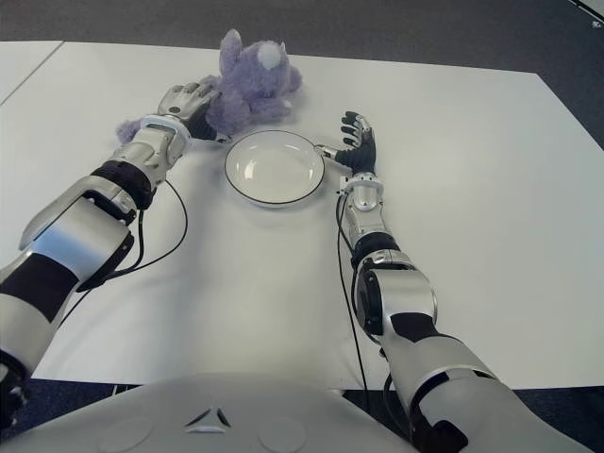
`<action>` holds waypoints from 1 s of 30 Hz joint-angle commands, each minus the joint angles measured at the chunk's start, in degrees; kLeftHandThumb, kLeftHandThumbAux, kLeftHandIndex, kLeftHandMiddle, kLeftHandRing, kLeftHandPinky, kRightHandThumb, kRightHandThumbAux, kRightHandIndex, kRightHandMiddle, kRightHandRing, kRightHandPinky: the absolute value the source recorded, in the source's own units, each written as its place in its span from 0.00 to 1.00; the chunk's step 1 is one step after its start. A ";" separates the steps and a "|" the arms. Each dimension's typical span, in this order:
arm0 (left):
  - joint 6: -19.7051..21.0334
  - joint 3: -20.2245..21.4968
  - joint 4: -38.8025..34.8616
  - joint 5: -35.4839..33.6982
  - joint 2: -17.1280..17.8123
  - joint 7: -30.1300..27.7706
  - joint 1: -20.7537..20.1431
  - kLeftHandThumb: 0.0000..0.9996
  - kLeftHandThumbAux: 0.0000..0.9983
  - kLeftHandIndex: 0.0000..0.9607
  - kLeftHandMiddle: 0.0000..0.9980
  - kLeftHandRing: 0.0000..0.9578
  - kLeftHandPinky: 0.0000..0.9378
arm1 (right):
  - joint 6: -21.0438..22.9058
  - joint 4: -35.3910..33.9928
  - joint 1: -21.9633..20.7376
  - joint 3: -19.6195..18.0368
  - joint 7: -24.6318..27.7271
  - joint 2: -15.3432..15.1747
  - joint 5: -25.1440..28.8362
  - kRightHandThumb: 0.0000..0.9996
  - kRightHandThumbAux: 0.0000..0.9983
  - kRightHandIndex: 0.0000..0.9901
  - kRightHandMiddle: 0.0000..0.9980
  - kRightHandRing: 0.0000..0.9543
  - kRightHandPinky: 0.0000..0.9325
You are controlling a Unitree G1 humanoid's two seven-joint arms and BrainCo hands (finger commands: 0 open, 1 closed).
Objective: Put the doll into the plate.
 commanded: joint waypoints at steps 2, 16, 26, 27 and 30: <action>4.24 -7.32 4.84 7.18 -1.61 -3.83 10.70 0.00 0.47 0.00 0.00 0.00 0.00 | 4.87 8.39 15.07 -1.53 1.68 1.08 0.90 0.02 1.00 0.20 0.25 0.25 0.27; 10.39 -6.24 4.87 4.47 -5.18 -4.09 14.45 0.00 0.52 0.19 0.00 0.00 0.00 | 3.65 8.15 16.95 -3.92 5.25 -0.73 2.48 0.05 1.00 0.21 0.26 0.25 0.29; 12.45 -6.40 4.92 4.51 -6.50 -5.40 14.33 0.11 0.63 0.32 0.06 0.10 0.24 | 2.84 8.03 17.27 -4.84 5.39 -0.77 2.06 0.06 1.00 0.22 0.27 0.27 0.30; 12.64 -6.44 4.91 4.55 -6.59 -5.20 14.32 0.32 0.66 0.36 0.08 0.13 0.28 | 2.78 8.03 17.26 -4.88 5.39 -0.74 2.03 0.06 1.00 0.22 0.27 0.27 0.30; 13.05 -6.53 4.90 4.62 -6.75 -4.70 14.25 0.57 0.70 0.41 0.11 0.18 0.34 | 2.65 8.00 17.23 -4.97 5.40 -0.73 1.97 0.06 1.00 0.22 0.27 0.27 0.30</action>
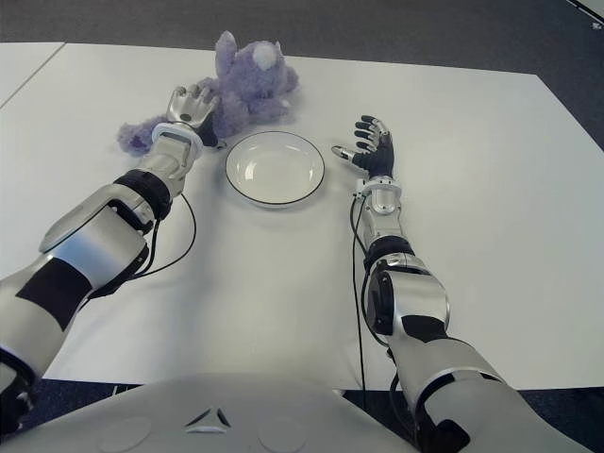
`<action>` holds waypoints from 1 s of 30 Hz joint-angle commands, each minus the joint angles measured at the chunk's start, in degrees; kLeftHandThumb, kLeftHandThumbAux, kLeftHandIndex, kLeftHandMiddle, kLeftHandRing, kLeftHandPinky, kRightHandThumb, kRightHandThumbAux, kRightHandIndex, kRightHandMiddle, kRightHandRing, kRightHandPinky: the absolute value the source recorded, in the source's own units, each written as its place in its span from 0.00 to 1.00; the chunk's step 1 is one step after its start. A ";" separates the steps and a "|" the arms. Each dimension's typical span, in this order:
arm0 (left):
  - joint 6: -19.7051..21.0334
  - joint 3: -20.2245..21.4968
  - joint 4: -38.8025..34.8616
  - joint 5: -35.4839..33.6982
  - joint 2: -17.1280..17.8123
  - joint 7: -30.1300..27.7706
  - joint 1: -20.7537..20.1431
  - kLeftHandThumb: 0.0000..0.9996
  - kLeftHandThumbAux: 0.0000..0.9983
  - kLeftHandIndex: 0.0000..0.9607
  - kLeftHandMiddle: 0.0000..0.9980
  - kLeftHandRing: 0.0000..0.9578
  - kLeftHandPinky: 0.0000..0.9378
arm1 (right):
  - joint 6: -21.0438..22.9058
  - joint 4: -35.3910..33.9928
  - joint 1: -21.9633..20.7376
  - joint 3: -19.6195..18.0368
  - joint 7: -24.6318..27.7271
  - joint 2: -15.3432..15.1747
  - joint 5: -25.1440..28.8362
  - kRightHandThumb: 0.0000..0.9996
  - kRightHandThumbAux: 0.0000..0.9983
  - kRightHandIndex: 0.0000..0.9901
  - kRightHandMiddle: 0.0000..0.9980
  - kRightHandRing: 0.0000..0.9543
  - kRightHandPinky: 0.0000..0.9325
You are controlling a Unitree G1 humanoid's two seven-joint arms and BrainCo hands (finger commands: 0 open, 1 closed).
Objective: Put the doll into the plate.
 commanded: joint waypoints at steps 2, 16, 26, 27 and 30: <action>1.44 -1.19 5.20 1.00 -2.50 -5.73 12.40 0.64 0.71 0.42 0.13 0.19 0.35 | 3.40 8.00 15.93 -0.77 0.52 2.75 0.80 0.06 1.00 0.21 0.27 0.27 0.29; 4.10 0.63 5.02 -0.46 -0.58 -1.49 12.50 1.00 0.67 0.45 0.38 0.42 0.55 | 3.58 8.07 15.63 -0.61 -0.54 3.51 0.43 0.01 1.00 0.21 0.26 0.27 0.29; 1.31 4.46 4.70 -2.76 0.49 3.88 12.61 0.95 0.66 0.41 0.48 0.52 0.80 | 3.70 8.08 15.27 -0.49 -1.21 4.21 0.32 0.00 1.00 0.22 0.27 0.28 0.30; 1.02 4.68 4.71 -2.70 0.74 3.99 12.38 0.95 0.66 0.41 0.48 0.53 0.81 | 3.75 8.09 15.23 -0.47 -1.24 4.25 0.30 0.00 1.00 0.22 0.27 0.28 0.30; 0.18 5.41 4.67 -2.84 1.48 4.21 11.93 0.95 0.66 0.40 0.49 0.54 0.83 | 3.68 8.07 15.17 -0.39 -1.35 4.39 0.24 0.00 1.00 0.22 0.28 0.28 0.30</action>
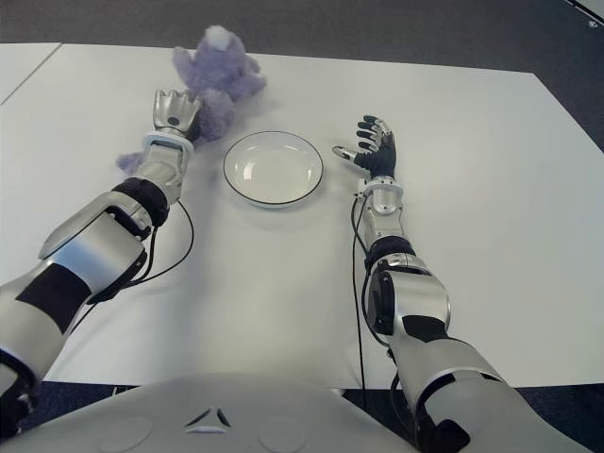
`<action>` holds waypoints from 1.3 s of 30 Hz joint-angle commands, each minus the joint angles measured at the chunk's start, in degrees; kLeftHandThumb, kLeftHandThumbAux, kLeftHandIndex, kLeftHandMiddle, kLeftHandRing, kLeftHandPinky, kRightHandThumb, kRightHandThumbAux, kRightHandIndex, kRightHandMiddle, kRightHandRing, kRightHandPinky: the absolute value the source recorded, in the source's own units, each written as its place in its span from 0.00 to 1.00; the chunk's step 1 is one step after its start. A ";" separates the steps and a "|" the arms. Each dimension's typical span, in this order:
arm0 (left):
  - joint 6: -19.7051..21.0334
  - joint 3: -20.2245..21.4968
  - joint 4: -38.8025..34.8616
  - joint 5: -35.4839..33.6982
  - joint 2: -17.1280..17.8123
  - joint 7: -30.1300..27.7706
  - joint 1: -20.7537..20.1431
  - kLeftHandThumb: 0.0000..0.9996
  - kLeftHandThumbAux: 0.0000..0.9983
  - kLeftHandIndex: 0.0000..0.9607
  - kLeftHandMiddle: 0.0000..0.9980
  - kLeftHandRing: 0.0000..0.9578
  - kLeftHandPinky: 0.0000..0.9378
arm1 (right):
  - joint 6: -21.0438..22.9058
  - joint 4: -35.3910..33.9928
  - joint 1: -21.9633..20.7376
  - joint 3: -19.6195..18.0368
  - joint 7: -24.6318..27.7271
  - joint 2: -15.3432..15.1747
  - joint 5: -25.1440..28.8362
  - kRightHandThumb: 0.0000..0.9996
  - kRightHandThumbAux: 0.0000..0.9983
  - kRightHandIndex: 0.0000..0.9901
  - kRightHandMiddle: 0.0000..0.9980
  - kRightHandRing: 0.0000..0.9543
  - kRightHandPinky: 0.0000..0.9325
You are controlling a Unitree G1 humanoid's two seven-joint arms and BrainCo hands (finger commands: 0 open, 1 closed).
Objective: Put the doll into the plate.
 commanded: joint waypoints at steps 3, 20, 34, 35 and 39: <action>-5.32 3.07 4.58 -2.55 0.12 -4.14 9.86 0.87 0.67 0.42 0.53 0.76 0.86 | 3.52 8.04 15.13 -0.14 -0.77 4.15 0.27 0.00 1.00 0.22 0.28 0.28 0.30; -8.27 2.80 3.07 -2.20 -0.14 -1.37 7.02 0.73 0.70 0.46 0.80 0.87 0.88 | 3.24 8.02 15.27 -1.06 0.51 4.68 0.71 0.00 1.00 0.21 0.26 0.27 0.29; -10.66 -3.72 -16.31 3.03 6.70 0.66 8.91 0.69 0.71 0.46 0.81 0.84 0.87 | 2.89 7.98 15.45 -3.31 2.19 5.59 2.72 0.00 1.00 0.22 0.27 0.28 0.30; -10.48 -3.78 -17.65 3.06 7.27 0.18 9.32 0.69 0.71 0.46 0.81 0.84 0.87 | 2.87 7.98 15.45 -3.32 2.23 5.62 2.77 0.00 1.00 0.22 0.27 0.28 0.30; -9.88 -3.99 -28.98 4.63 12.16 -3.41 11.98 0.69 0.71 0.46 0.81 0.86 0.88 | 2.69 7.99 15.40 -3.56 2.38 5.84 3.01 0.01 1.00 0.22 0.28 0.27 0.30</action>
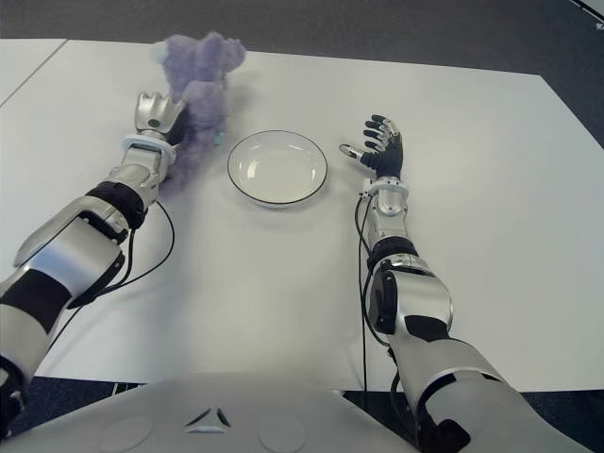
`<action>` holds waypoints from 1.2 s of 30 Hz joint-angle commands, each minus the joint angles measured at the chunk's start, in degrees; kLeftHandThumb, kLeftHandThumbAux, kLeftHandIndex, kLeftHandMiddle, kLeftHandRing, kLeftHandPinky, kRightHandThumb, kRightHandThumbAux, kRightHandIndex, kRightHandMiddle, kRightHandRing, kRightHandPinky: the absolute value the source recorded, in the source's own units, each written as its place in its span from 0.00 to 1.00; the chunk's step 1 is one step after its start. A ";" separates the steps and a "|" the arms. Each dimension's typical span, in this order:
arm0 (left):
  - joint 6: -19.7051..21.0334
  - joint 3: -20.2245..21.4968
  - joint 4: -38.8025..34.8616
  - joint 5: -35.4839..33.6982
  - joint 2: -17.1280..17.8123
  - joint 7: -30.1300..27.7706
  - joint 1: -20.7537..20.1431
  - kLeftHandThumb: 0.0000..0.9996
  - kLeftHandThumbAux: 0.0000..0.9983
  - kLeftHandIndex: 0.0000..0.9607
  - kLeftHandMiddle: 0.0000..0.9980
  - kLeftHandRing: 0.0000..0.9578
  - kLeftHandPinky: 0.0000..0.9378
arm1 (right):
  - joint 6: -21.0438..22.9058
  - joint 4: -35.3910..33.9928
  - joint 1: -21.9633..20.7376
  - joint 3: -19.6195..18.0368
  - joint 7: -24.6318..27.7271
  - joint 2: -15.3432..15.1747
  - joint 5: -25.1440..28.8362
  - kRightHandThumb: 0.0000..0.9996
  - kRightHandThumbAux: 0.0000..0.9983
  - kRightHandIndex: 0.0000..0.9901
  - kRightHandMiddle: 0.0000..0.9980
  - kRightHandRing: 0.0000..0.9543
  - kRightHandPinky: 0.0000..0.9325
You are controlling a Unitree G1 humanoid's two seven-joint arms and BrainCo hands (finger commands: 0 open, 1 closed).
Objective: Put the doll into the plate.
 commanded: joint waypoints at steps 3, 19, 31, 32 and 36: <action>-2.43 -3.49 -17.80 4.65 6.28 -5.95 8.10 0.69 0.71 0.46 0.82 0.87 0.89 | 3.24 8.08 15.21 -0.89 1.11 6.29 1.56 0.01 1.00 0.22 0.28 0.27 0.30; -0.31 -0.82 -38.27 8.56 11.43 -7.64 13.02 0.69 0.71 0.45 0.83 0.88 0.90 | 2.79 8.08 15.25 -1.85 2.39 6.82 2.02 0.07 1.00 0.21 0.28 0.28 0.30; -2.99 0.64 -42.62 10.16 13.36 -3.21 13.71 0.69 0.71 0.46 0.85 0.90 0.93 | 3.22 8.13 15.20 -1.57 1.47 7.08 1.51 0.05 1.00 0.21 0.27 0.27 0.29; -3.04 0.75 -42.77 10.35 13.46 -3.10 13.51 0.69 0.71 0.46 0.85 0.90 0.93 | 3.22 8.13 15.20 -1.60 1.46 7.10 1.55 0.05 1.00 0.21 0.27 0.27 0.29; -2.93 1.26 -42.36 10.77 13.61 -3.24 12.47 0.69 0.71 0.46 0.86 0.90 0.93 | 3.26 8.15 15.24 -1.67 1.44 7.17 1.60 0.05 1.00 0.22 0.27 0.27 0.29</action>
